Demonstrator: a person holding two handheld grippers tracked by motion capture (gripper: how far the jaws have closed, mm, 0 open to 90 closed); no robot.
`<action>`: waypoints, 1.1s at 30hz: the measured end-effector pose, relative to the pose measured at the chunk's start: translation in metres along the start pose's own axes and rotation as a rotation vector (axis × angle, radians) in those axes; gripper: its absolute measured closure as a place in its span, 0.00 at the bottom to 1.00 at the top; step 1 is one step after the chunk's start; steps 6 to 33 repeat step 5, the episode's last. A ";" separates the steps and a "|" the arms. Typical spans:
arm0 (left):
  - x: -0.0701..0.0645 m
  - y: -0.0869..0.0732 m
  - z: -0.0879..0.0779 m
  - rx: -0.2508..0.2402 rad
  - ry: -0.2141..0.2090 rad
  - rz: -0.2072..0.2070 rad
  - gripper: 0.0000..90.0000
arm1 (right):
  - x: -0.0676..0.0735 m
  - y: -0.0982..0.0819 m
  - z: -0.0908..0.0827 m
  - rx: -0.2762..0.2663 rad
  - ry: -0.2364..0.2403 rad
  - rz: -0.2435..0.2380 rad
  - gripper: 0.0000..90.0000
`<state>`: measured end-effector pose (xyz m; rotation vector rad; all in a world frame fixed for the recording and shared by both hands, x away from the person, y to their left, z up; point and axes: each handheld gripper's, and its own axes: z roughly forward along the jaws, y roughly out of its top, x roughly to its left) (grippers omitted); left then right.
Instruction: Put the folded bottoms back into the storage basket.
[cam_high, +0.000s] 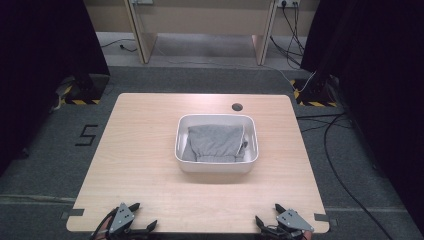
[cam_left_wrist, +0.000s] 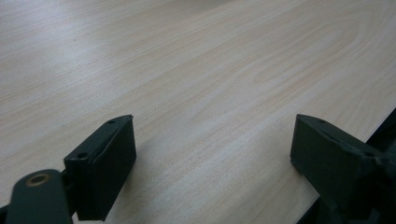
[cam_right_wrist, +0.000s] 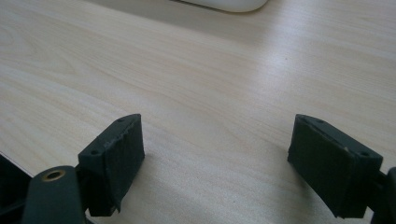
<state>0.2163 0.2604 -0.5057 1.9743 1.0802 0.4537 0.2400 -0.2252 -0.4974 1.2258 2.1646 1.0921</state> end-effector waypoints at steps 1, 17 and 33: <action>0.000 0.000 0.000 0.000 0.000 0.000 0.15 | 0.000 0.000 0.000 -0.002 0.001 -0.003 0.21; 0.000 0.000 0.000 -0.002 -0.001 0.000 0.15 | 0.000 0.000 0.000 -0.002 0.000 -0.004 0.21; 0.000 0.000 0.000 -0.002 -0.001 0.000 0.15 | 0.000 0.000 0.000 -0.002 0.000 -0.004 0.21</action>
